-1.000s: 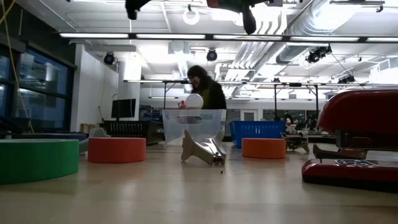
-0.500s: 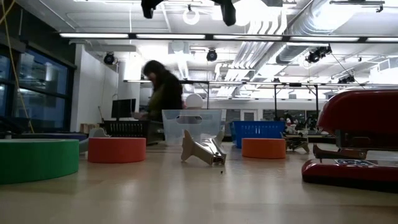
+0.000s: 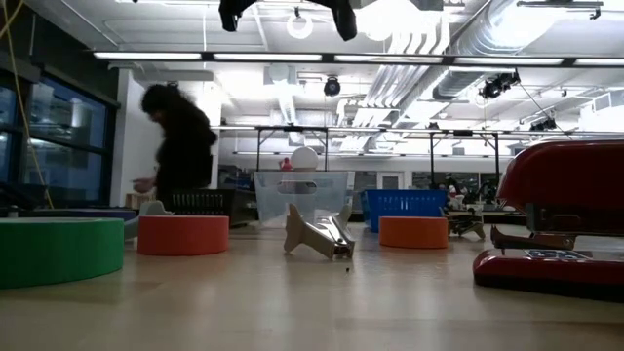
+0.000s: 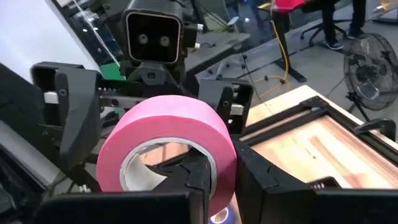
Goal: Pick and place Stapler, Stapler remover, tape
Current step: Put the pink tape into the black basket
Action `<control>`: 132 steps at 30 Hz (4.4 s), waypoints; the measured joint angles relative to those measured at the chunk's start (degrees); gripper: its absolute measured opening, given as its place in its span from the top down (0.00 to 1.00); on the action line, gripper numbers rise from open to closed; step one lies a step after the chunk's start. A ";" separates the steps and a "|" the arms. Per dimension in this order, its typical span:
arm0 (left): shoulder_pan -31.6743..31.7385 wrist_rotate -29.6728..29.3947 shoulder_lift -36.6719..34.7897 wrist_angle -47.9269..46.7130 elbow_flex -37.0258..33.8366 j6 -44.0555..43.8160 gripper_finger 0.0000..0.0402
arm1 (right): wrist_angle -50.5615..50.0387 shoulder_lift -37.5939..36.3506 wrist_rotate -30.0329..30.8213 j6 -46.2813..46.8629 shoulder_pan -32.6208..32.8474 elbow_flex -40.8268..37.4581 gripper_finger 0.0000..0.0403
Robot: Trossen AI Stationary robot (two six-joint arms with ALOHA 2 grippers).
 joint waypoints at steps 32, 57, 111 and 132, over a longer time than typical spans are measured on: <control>-0.02 2.63 0.16 0.27 0.04 -1.31 0.54 | -3.57 0.29 7.20 -0.12 -0.22 -0.11 0.91; -0.11 2.38 0.16 -1.84 0.02 0.87 0.91 | -3.38 0.55 3.75 -0.93 -0.29 -0.13 0.83; 19.12 -5.07 8.99 -49.15 0.04 -15.47 0.91 | -22.99 -8.98 6.47 -1.31 -5.27 -0.16 0.64; 22.43 -2.57 21.19 -45.11 0.04 -17.21 0.89 | -23.84 -8.98 7.90 -1.03 -5.22 -0.15 0.64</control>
